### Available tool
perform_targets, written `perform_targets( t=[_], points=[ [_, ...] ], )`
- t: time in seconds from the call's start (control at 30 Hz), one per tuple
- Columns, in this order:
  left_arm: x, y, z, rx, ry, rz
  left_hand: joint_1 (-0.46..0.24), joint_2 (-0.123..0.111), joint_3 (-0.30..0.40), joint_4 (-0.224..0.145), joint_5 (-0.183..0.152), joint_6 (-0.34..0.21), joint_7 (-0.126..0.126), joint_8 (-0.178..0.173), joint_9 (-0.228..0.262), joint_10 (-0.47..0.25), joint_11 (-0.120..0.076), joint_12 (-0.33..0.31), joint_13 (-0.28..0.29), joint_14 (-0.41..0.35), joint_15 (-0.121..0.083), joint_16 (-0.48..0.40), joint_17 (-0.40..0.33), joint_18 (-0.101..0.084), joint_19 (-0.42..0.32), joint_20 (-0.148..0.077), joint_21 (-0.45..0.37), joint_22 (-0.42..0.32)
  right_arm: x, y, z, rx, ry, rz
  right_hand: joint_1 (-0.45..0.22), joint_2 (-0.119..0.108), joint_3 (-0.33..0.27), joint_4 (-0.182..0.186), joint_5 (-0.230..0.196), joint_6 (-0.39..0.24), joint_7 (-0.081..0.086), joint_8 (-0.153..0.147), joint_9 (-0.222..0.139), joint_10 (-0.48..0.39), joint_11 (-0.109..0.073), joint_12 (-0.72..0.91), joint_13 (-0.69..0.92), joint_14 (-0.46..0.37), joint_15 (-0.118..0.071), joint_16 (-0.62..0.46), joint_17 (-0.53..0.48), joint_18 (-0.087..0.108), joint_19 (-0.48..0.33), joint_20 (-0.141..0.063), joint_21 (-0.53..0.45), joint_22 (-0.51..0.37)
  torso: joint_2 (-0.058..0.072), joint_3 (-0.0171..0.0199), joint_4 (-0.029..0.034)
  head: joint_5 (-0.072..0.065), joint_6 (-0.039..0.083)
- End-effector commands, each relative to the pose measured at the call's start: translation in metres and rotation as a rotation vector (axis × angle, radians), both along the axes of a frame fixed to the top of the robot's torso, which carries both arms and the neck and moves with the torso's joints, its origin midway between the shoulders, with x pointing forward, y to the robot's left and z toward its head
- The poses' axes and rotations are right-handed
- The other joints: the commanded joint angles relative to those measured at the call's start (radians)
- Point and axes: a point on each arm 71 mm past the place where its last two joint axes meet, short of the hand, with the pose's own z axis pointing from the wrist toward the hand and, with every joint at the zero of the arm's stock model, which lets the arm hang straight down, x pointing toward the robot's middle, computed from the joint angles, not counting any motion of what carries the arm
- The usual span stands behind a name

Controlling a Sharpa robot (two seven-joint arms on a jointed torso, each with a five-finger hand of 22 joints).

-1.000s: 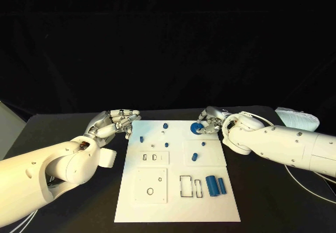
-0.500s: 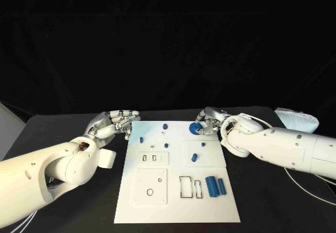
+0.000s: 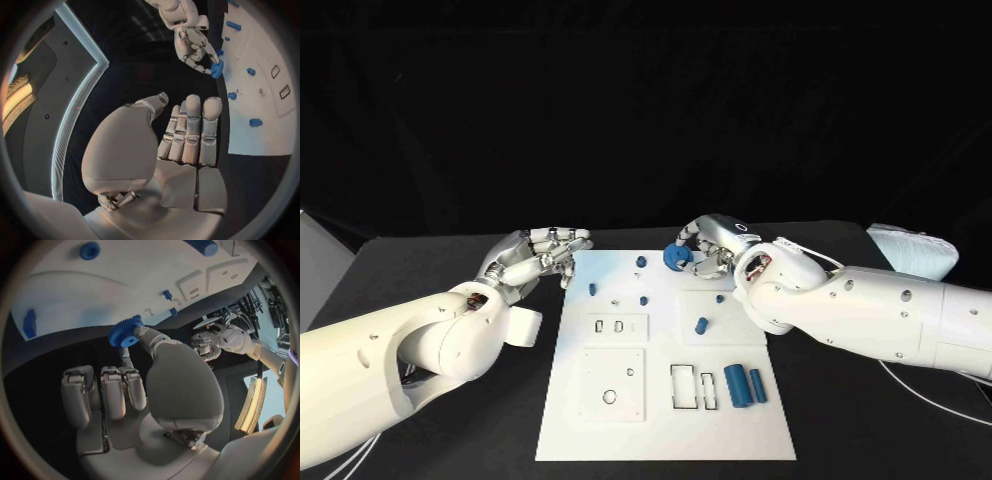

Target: Assemble the parts on the task board

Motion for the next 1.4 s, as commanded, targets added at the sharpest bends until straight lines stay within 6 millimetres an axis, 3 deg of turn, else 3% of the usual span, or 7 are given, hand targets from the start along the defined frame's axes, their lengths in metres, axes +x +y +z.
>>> perform_targets(
  t=[0.03,0.33,0.5,0.6,0.83,1.1,1.4],
  points=[
    [-0.001,-0.003,0.001,-0.011,-0.006,-0.019,-0.009,0.004,0.002,-0.007,-0.002,-0.007,0.000,-0.003,0.001,-0.008,-0.001,0.006,-0.002,0.006,0.001,0.005,-0.001,-0.014,0.004,0.001,0.003,0.001,-0.004,0.014,0.005,-0.019,-0.070,0.037,-0.006,-0.002,0.007,-0.001,-0.006,0.041,-0.022,0.013,0.008,0.103,-0.009,0.003,0.263,0.095,-0.008,0.004,0.219,-0.014,0.105,-0.011,0.005,0.263,0.001,-0.0004,0.0007,0.002,-0.002],
    [-0.001,-0.003,0.001,-0.010,-0.005,-0.020,-0.009,0.004,0.002,-0.007,-0.002,-0.007,0.000,-0.003,0.001,-0.008,-0.001,0.006,-0.002,0.006,0.001,0.005,-0.001,-0.014,0.004,0.001,0.003,0.001,-0.003,0.047,-0.003,-0.045,-0.037,0.084,-0.010,-0.005,0.009,-0.001,-0.013,0.040,-0.022,0.011,0.008,0.103,-0.009,0.003,0.263,0.094,-0.009,0.003,0.216,-0.014,0.105,-0.012,0.005,0.263,0.002,-0.0014,0.0014,0.002,-0.001],
    [-0.001,-0.003,0.002,-0.010,-0.005,-0.018,-0.009,0.004,0.002,-0.007,-0.002,-0.007,0.000,-0.003,0.001,-0.008,-0.001,0.006,-0.002,0.006,0.001,0.005,-0.001,-0.014,0.004,0.001,0.003,0.001,-0.002,0.056,-0.011,-0.066,-0.014,0.085,-0.011,-0.005,0.010,-0.001,-0.015,0.038,-0.022,0.010,0.007,0.103,-0.009,0.003,0.263,0.094,-0.009,0.003,0.216,-0.014,0.105,-0.012,0.005,0.263,0.002,-0.0017,0.0027,0.011,-0.002],
    [-0.001,-0.003,0.002,-0.010,-0.006,-0.019,-0.011,0.005,0.004,-0.010,-0.002,-0.006,0.001,-0.002,0.002,-0.010,-0.001,0.008,-0.002,0.008,0.001,0.006,-0.003,-0.015,0.003,0.001,0.006,0.002,-0.001,0.059,-0.014,-0.076,-0.006,0.081,-0.013,-0.006,0.012,-0.001,-0.017,0.036,-0.021,0.008,0.006,0.103,-0.009,0.003,0.263,0.094,-0.009,0.003,0.216,-0.014,0.105,-0.012,0.005,0.263,0.002,-0.0003,0.0013,0.017,0.000],
    [-0.001,-0.003,0.002,-0.011,-0.006,-0.021,-0.011,0.005,0.004,-0.010,-0.002,-0.006,0.001,-0.002,0.002,-0.010,-0.001,0.008,-0.002,0.008,0.001,0.006,-0.003,-0.015,0.003,0.001,0.006,0.002,0.001,0.064,-0.022,-0.097,0.011,0.076,-0.013,-0.006,0.013,-0.002,-0.019,0.034,-0.021,0.007,0.006,0.103,-0.008,0.003,0.263,0.094,-0.009,0.003,0.215,-0.014,0.105,-0.012,0.005,0.263,0.003,-0.0024,0.0047,0.018,-0.006],
    [-0.001,-0.003,0.002,-0.011,-0.006,-0.021,-0.011,0.005,0.004,-0.010,-0.002,-0.006,0.001,-0.002,0.002,-0.010,-0.001,0.008,-0.002,0.008,0.001,0.006,-0.003,-0.015,0.003,0.001,0.006,0.002,0.001,0.071,-0.029,-0.114,0.024,0.081,-0.014,-0.007,0.013,-0.001,-0.020,0.034,-0.020,0.006,0.006,0.103,-0.008,0.003,0.263,0.094,-0.009,0.003,0.215,-0.014,0.105,-0.012,0.005,0.263,0.003,-0.0030,0.0037,0.022,-0.011],
    [-0.001,-0.002,0.002,-0.010,-0.006,-0.019,-0.011,0.005,0.004,-0.010,-0.002,-0.006,0.001,-0.002,0.002,-0.010,-0.001,0.008,-0.002,0.008,0.001,0.006,-0.003,-0.015,0.003,0.001,0.006,0.002,0.004,0.072,-0.031,-0.123,0.017,0.062,-0.014,-0.007,0.013,-0.001,-0.020,0.034,-0.020,0.006,0.006,0.103,-0.008,0.003,0.263,0.094,-0.009,0.003,0.215,-0.014,0.105,-0.012,0.005,0.263,0.003,-0.0014,0.0021,0.020,-0.014]
  ],
)
